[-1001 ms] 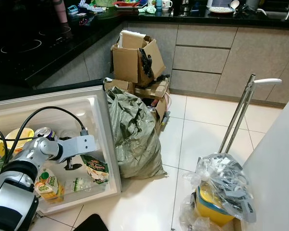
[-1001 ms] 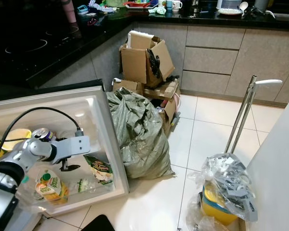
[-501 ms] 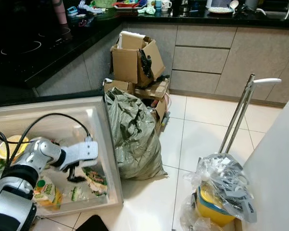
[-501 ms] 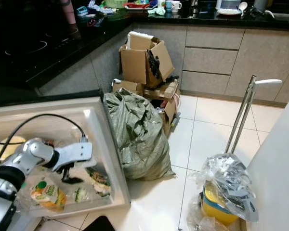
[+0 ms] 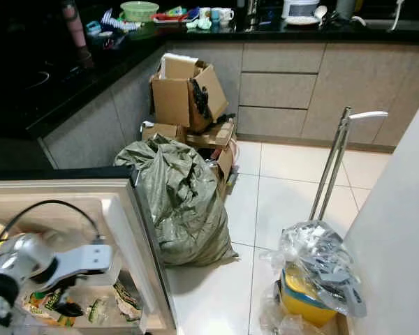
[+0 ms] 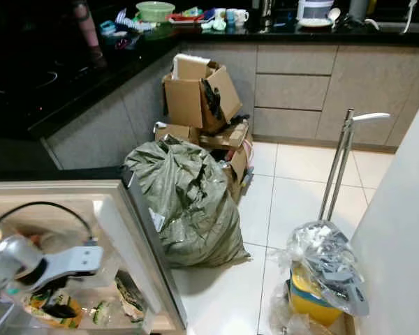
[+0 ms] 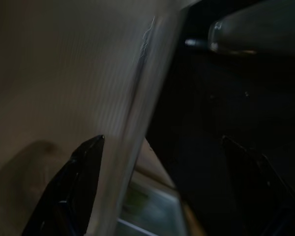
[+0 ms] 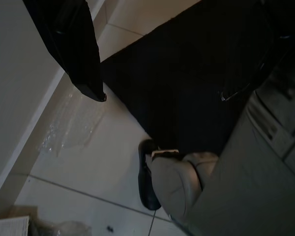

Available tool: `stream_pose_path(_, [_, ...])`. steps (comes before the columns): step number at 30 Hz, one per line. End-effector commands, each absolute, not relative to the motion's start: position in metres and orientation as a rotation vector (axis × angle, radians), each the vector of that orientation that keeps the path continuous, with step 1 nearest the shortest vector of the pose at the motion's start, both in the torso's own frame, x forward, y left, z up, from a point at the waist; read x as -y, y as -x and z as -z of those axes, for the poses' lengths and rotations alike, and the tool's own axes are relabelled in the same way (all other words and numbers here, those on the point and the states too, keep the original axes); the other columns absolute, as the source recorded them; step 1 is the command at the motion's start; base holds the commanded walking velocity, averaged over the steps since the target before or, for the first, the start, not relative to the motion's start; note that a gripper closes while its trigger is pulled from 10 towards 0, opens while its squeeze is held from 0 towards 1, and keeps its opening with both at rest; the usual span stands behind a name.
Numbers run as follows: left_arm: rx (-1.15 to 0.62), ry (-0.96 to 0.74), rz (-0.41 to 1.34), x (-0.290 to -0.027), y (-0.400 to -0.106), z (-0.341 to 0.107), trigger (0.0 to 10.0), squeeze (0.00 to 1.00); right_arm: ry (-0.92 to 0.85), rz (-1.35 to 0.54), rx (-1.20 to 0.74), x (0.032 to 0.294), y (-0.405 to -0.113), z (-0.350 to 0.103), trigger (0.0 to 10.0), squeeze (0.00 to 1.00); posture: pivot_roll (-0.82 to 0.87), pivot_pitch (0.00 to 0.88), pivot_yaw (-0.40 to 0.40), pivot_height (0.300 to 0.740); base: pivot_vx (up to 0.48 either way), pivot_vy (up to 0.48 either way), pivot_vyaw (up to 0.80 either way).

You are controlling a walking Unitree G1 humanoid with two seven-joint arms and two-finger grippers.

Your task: Restocking fridge

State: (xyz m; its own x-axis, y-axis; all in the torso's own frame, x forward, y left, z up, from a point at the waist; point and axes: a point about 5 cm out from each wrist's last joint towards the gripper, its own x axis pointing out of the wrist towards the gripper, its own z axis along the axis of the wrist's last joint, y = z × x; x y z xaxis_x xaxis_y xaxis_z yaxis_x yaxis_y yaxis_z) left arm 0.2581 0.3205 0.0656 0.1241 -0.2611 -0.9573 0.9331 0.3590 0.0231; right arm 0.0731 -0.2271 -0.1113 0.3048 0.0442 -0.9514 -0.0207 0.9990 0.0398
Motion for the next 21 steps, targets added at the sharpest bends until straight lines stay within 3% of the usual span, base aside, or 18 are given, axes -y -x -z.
stream_pose_path(1, [-1.166, -0.716, 0.890, -0.345, -0.241, -0.062, 10.0, 0.00, -0.019, -0.052, -1.262, 0.224, -0.073, 0.112, 10.0, 0.00, -0.09, 0.039, 0.054, 0.740, 0.000, 0.000, 0.00])
stream_pose_path(3, [-1.088, -0.571, 0.802, -0.354, -0.234, -0.065, 10.0, 0.00, -0.017, -0.061, -1.269, 0.222, -0.071, 0.113, 10.0, 0.00, -0.08, 0.041, 0.049, 0.740, 0.000, 0.000, 0.00])
stream_pose_path(7, [-0.953, -0.373, 0.788, -0.369, -0.215, -0.079, 10.0, 0.00, -0.008, -0.070, -1.272, 0.223, -0.071, 0.113, 10.0, 0.00, -0.07, 0.042, 0.042, 0.740, 0.000, 0.000, 0.00])
stream_pose_path(11, [-0.861, -0.319, 0.798, -0.374, -0.209, -0.089, 10.0, 0.00, -0.003, -0.069, -1.269, 0.225, -0.072, 0.112, 10.0, 0.00, -0.07, 0.041, 0.041, 0.740, 0.000, 0.000, 0.00])
stream_pose_path(14, [-0.739, -0.268, 0.835, -0.366, -0.211, -0.100, 10.0, 0.00, 0.002, -0.068, -1.265, 0.227, -0.074, 0.111, 10.0, 0.00, -0.06, 0.040, 0.038, 0.740, 0.000, 0.000, 0.00])
stream_pose_path(15, [-0.641, -0.224, 0.900, -0.352, -0.216, -0.111, 10.0, 0.00, 0.003, -0.069, -1.263, 0.227, -0.075, 0.111, 10.0, 0.00, -0.06, 0.038, 0.037, 0.740, 0.000, 0.000, 0.00])
stream_pose_path(21, [-0.470, -0.182, 1.014, -0.327, -0.223, -0.135, 10.0, 0.00, 0.005, -0.074, -1.262, 0.226, -0.076, 0.111, 10.0, 0.00, -0.06, 0.036, 0.037, 0.740, 0.000, 0.000, 0.00])
